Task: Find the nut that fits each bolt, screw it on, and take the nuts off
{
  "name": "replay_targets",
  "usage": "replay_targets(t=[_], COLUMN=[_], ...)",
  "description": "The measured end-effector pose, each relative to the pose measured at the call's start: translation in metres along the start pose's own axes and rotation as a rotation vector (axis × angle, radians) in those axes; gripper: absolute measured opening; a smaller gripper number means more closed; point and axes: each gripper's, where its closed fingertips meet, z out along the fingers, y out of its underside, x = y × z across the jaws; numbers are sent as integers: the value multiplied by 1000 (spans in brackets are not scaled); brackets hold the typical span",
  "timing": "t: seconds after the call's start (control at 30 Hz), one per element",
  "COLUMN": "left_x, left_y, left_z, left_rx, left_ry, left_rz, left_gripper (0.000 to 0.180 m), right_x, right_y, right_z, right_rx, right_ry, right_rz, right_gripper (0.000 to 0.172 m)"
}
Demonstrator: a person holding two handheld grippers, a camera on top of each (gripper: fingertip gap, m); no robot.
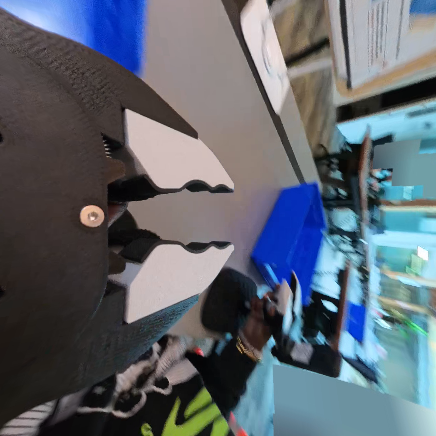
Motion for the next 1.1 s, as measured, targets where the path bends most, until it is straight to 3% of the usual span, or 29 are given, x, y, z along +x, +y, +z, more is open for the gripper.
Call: replay_targets(t=[0.1,0.2,0.3,0.4,0.57,0.83,0.93,1.1], left_x=[-76,-148,-198,-236,-261,-257,-258,-254], left_y=[5,28,67,106,130,147,150,148], left_z=[-57,-112,-148,-169,-164,-164,-165,-164], left_rx=[-303,-671,-977,-1182,-1201,-1260,-1286,-1277], left_ry=[-236,-373,-384,-413,-425,-386,-387,-362], left_rz=[81,61,-66,-182,-280,-303,-291,-287], left_gripper=[38,36,34,32,29,22,7,6], right_x=[-3,-2,1,6,9,11,11,11], right_y=[-6,-7,-11,-12,-13,-12,-12,-12], right_z=[-2,-4,-8,-9,-10,-10,-10,-9], right_rx=[45,69,107,125,136,138,137,137], right_ry=[-13,-31,-25,-17,-15,-11,-9,-8], right_rz=[-28,15,36,72,97,111,111,110], right_gripper=[31,31,30,29,29,29,29,29])
